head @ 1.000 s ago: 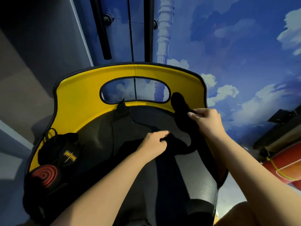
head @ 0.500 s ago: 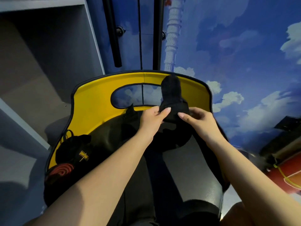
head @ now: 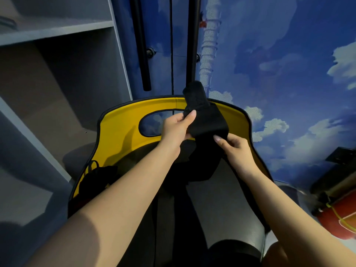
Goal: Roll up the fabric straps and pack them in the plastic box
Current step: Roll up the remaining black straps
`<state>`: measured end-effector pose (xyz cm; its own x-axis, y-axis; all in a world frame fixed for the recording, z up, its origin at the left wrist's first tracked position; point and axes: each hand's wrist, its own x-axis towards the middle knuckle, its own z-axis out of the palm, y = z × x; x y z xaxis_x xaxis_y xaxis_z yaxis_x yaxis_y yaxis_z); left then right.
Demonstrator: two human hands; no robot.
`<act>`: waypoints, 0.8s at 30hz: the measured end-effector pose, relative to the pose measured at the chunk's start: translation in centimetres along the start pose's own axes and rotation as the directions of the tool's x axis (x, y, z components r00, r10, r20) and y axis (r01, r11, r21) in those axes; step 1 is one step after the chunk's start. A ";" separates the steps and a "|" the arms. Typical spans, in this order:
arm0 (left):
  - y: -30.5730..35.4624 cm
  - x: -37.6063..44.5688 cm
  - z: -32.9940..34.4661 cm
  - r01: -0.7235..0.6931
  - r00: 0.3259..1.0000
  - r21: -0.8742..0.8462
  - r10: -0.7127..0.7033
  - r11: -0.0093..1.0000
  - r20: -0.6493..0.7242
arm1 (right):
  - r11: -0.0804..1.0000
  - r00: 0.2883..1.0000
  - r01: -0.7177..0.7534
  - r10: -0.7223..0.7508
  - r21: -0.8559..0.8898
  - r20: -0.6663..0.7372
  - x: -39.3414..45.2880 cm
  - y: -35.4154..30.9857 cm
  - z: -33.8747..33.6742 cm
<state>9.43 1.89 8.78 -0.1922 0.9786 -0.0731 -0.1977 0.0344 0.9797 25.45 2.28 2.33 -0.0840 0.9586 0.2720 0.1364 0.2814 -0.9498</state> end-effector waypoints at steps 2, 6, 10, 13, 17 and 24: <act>0.9 0.0 0.0 -0.012 1.000 -0.017 0.012 1.000 0.005 | 0.999 0.999 0.034 -0.034 -0.005 0.006 0.4 -0.7 -0.2; 2.1 0.4 -0.6 -0.049 0.999 -0.040 0.049 0.998 -0.005 | 0.998 0.998 0.061 -0.061 0.010 0.020 0.6 -2.3 -0.2; 1.2 0.5 -1.5 0.023 0.998 0.003 -0.023 1.000 0.056 | 0.999 0.999 -0.002 0.000 0.035 0.053 0.1 -1.8 0.3; -0.6 0.4 -2.4 0.160 0.984 -0.060 -0.154 0.985 0.092 | 0.992 0.988 -0.125 0.124 0.007 0.086 -0.4 -0.1 1.0; -3.4 0.9 -3.7 0.163 0.983 0.060 -0.168 0.985 0.078 | 0.947 0.925 -0.313 0.321 -0.071 0.203 -1.6 1.9 2.5; -8.8 3.2 -5.9 0.328 0.940 0.368 -0.338 0.870 -0.038 | 0.891 0.879 -0.449 0.454 -0.069 0.144 -0.5 4.1 5.3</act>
<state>4.89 3.53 -1.17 -0.1506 0.9008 -0.4073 0.1191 0.4256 0.8971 20.81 2.73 -2.48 -0.1544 0.9644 -0.2148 0.2275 -0.1769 -0.9576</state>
